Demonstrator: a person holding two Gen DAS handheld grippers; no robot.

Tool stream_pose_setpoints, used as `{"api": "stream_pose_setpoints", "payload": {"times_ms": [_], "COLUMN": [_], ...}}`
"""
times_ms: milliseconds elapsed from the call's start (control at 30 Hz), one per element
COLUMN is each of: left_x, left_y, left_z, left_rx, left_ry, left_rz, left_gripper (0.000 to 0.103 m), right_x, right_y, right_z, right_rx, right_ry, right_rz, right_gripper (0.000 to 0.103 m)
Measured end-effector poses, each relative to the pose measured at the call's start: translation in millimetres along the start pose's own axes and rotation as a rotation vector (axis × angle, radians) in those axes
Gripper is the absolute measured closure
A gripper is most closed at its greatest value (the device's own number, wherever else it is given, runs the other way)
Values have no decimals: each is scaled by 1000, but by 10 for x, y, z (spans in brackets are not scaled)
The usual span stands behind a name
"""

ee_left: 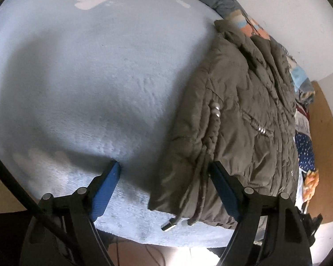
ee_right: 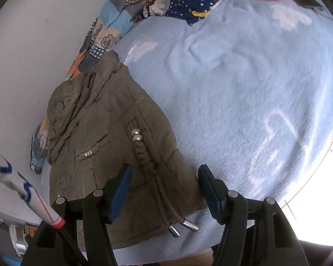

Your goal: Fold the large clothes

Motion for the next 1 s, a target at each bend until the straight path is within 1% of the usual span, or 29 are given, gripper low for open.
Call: {"api": "stream_pose_setpoints", "payload": {"times_ms": [133, 300, 500, 533, 567, 667, 700, 733, 833, 867, 933, 1000], "left_x": [-7, -14, 15, 17, 18, 8, -3, -10, -26, -27, -11, -1], "left_y": [71, 133, 139, 135, 126, 94, 90, 91, 97, 100, 118, 133], "left_z": [116, 339, 347, 333, 326, 338, 342, 340, 334, 341, 342, 370], "left_rx": [-38, -103, -108, -105, -102, -100, -99, -98, -102, -105, -116, -126], "left_ry": [6, 19, 26, 28, 25, 12, 9, 6, -7, -11, -7, 0], "left_rz": [3, 19, 34, 36, 41, 55, 54, 53, 56, 59, 62, 63], "left_gripper": [21, 21, 21, 21, 21, 21, 21, 21, 20, 20, 20, 20], "right_x": [-73, -127, -252, -229, -171, 113, 146, 121, -83, -103, -106, -169], "right_y": [41, 94, 200, 185, 138, -86, -115, -121, -28, -19, -10, 59], "right_z": [22, 73, 5, 13, 32, 110, 134, 172, 281, 300, 283, 228], "right_rx": [-14, -68, -63, -68, -76, -63, -71, -94, -169, -179, -192, -209], "right_ry": [-3, -38, -61, -62, -51, 17, 23, 9, -34, -42, -74, -123], "right_rz": [-22, -40, -92, -85, -53, 103, 122, 116, 53, 58, 55, 15], "right_gripper": [35, 34, 32, 32, 33, 33, 33, 33, 32, 31, 31, 30]}}
Point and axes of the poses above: each gripper's, at about its wrist camera, not at the fingertips, and x roughly against the way its jaws point, z to its right, y to its underside, the point moved 7 cm from there along -x, roughly the way its jaws point, and after that the axes turned 15 degrees about -y, right-handed, at the moved point
